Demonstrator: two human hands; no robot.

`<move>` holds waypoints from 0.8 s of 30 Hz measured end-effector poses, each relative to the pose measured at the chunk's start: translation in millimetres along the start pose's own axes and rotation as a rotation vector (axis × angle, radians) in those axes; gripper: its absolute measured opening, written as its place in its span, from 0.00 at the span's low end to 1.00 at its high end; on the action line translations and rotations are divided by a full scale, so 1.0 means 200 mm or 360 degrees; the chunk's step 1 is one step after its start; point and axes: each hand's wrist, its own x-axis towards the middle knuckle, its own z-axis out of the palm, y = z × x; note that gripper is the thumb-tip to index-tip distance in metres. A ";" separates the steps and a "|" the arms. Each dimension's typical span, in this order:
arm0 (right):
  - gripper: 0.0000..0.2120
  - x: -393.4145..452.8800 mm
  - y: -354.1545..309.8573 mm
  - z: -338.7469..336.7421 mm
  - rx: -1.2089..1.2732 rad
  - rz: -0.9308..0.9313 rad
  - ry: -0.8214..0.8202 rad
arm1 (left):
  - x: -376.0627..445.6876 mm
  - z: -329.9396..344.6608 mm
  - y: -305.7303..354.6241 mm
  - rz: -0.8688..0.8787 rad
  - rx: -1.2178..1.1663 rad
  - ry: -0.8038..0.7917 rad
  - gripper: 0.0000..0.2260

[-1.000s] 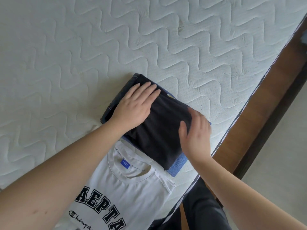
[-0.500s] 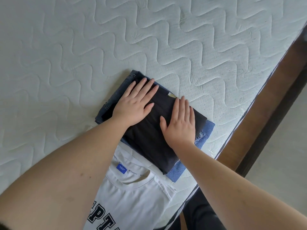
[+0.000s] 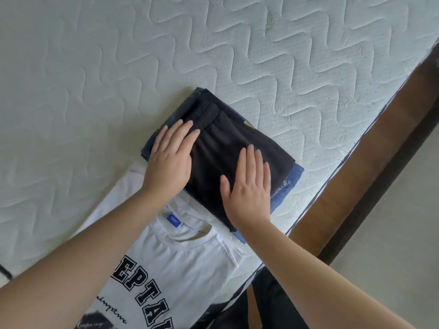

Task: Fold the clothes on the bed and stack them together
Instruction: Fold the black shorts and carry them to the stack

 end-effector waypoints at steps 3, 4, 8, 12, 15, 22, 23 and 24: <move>0.33 0.02 -0.14 0.08 -0.0040 -0.0134 -0.0160 | -0.13 0.09 0.00 -0.0001 0.0145 -0.0196 0.21; 0.33 0.03 -0.15 0.12 -0.0090 -0.0166 -0.0247 | -0.16 0.12 -0.02 0.0021 0.0222 -0.0241 0.21; 0.35 0.00 -0.05 0.22 -0.0253 -0.0226 -0.0356 | -0.23 0.25 -0.09 0.0101 0.0407 -0.0229 0.24; 0.36 -0.09 0.05 0.21 -0.0243 -0.0206 -0.0274 | -0.23 0.26 -0.07 0.0040 0.0395 -0.0286 0.23; 0.35 -0.20 0.16 0.15 -0.0249 -0.0227 -0.0356 | -0.21 0.20 -0.02 -0.0040 0.0351 -0.0466 0.24; 0.32 -0.36 0.32 -0.11 -0.0389 -0.0369 -0.0714 | -0.32 -0.03 0.20 -0.0110 0.0104 -0.0943 0.26; 0.32 -0.38 0.32 -0.16 -0.0403 -0.0394 -0.0753 | -0.37 -0.07 0.24 -0.0102 0.0060 -0.1047 0.26; 0.31 -0.40 0.32 -0.23 -0.0413 -0.0415 -0.0777 | -0.42 -0.11 0.29 -0.0108 0.0017 -0.1131 0.27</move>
